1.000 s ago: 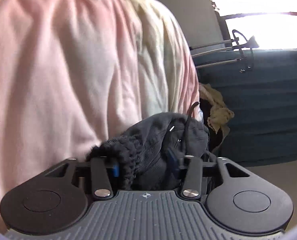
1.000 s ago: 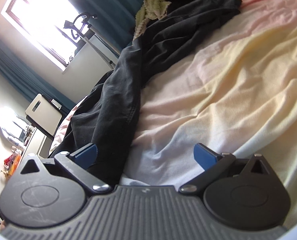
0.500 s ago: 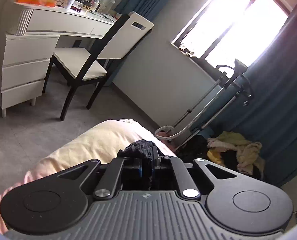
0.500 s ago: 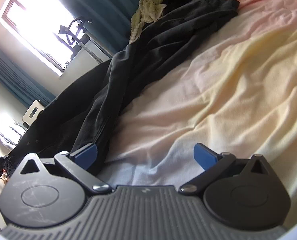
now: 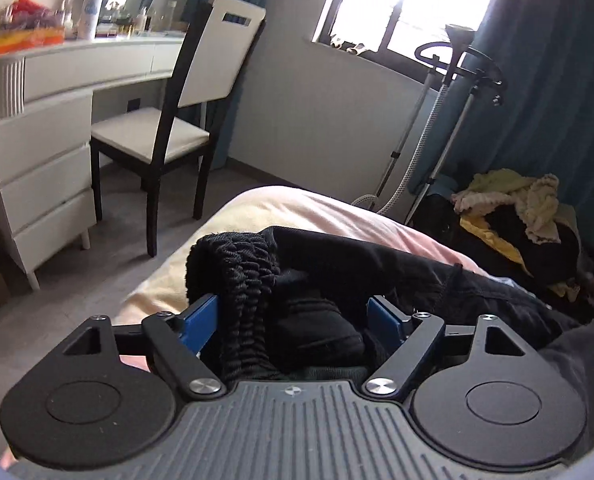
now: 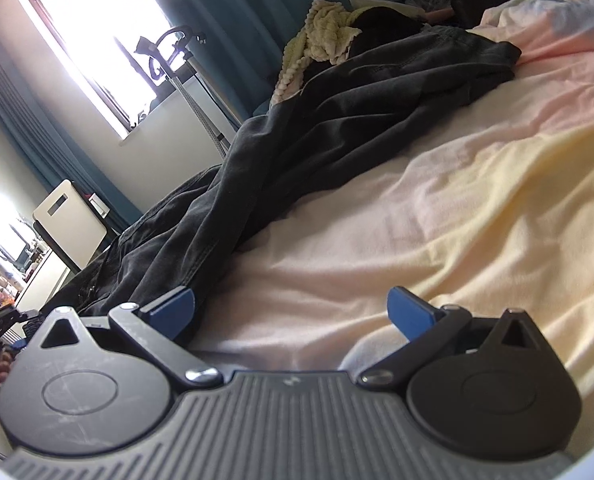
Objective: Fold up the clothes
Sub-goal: 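Lower the waistband onto the trouser legs with the left gripper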
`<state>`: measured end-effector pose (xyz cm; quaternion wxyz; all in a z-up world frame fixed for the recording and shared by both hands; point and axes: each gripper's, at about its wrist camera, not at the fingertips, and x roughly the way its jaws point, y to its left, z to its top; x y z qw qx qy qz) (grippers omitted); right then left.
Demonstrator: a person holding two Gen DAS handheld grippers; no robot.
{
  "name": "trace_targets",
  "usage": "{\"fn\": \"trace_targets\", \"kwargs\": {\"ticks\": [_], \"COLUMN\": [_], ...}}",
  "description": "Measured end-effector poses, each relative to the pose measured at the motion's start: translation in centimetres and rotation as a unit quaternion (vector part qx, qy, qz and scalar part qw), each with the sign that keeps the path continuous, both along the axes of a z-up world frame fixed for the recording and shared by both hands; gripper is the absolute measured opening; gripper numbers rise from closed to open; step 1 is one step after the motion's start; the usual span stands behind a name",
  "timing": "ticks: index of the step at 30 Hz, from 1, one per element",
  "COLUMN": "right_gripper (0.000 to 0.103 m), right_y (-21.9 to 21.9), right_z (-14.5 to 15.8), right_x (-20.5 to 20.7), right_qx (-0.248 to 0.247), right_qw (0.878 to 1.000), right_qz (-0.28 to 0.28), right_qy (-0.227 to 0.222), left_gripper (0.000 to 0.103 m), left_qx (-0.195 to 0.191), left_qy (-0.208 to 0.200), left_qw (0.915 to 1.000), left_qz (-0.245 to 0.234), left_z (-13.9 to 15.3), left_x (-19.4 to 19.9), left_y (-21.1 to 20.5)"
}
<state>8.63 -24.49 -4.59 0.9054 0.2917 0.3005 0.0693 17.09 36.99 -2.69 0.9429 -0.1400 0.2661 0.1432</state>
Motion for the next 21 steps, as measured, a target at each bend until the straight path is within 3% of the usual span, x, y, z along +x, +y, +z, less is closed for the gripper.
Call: {"fn": "trace_targets", "kwargs": {"ticks": [2,3,5,6,7,10,11,12,14,17,18,20,21], "right_gripper": [0.103,0.103,0.103,0.103,0.103,0.103,0.103,0.103,0.103,0.103,0.103,0.103,0.103], "right_y": [-0.3,-0.4,-0.4,-0.3,-0.3,-0.5,-0.6,-0.7,-0.9,-1.5,-1.7,-2.2,-2.3], "right_z": [0.3,0.6,1.0,1.3,1.5,1.8,1.9,2.1,2.3,2.0,1.9,1.7,1.7], "right_x": [-0.3,-0.5,-1.0,-1.2,-1.4,-2.0,-2.3,-2.6,-3.3,-3.8,-3.9,-4.2,-4.2], "right_qx": [0.005,0.005,-0.003,-0.007,-0.008,-0.003,-0.003,-0.003,-0.001,0.009,0.012,0.018,0.02], "right_qw": [1.0,1.0,1.0,1.0,1.0,1.0,1.0,1.0,0.999,0.999,0.999,0.999,0.999], "right_qz": [-0.004,-0.005,-0.005,-0.005,-0.004,-0.001,-0.001,-0.003,-0.008,-0.018,-0.021,-0.028,-0.032], "right_qy": [-0.005,-0.008,-0.015,-0.018,-0.021,-0.027,-0.029,-0.03,-0.033,-0.029,-0.027,-0.024,-0.022], "left_gripper": [0.084,0.085,0.085,0.085,0.085,0.085,0.085,0.086,0.088,0.089,0.084,0.063,0.045], "left_qx": [0.092,0.121,0.134,0.142,0.16,0.226,0.244,0.256,0.28,0.349,0.358,0.361,0.371], "left_qy": [-0.028,-0.032,0.002,0.032,0.059,0.092,0.095,0.099,0.121,0.17,0.175,0.174,0.168], "left_qw": [0.9946,0.9886,0.9738,0.9604,0.9415,0.8828,0.8662,0.8573,0.847,0.8321,0.8289,0.8252,0.82], "left_qz": [-0.038,-0.083,-0.184,-0.238,-0.291,-0.401,-0.426,-0.435,-0.435,-0.396,-0.393,-0.398,-0.402], "left_z": [1.1,1.2,1.0,0.6,0.1,-1.4,-2.0,-2.7,-4.3,-6.9,-7.2,-6.9,-6.6], "left_x": [-3.4,-5.0,-7.2,-7.9,-8.7,-10.3,-10.6,-10.4,-9.2,-6.9,-6.6,-6.5,-6.8], "left_y": [-3.5,-5.4,-8.8,-10.9,-13.2,-19.0,-20.5,-21.5,-23.0,-24.6,-24.9,-25.0,-24.9]}}
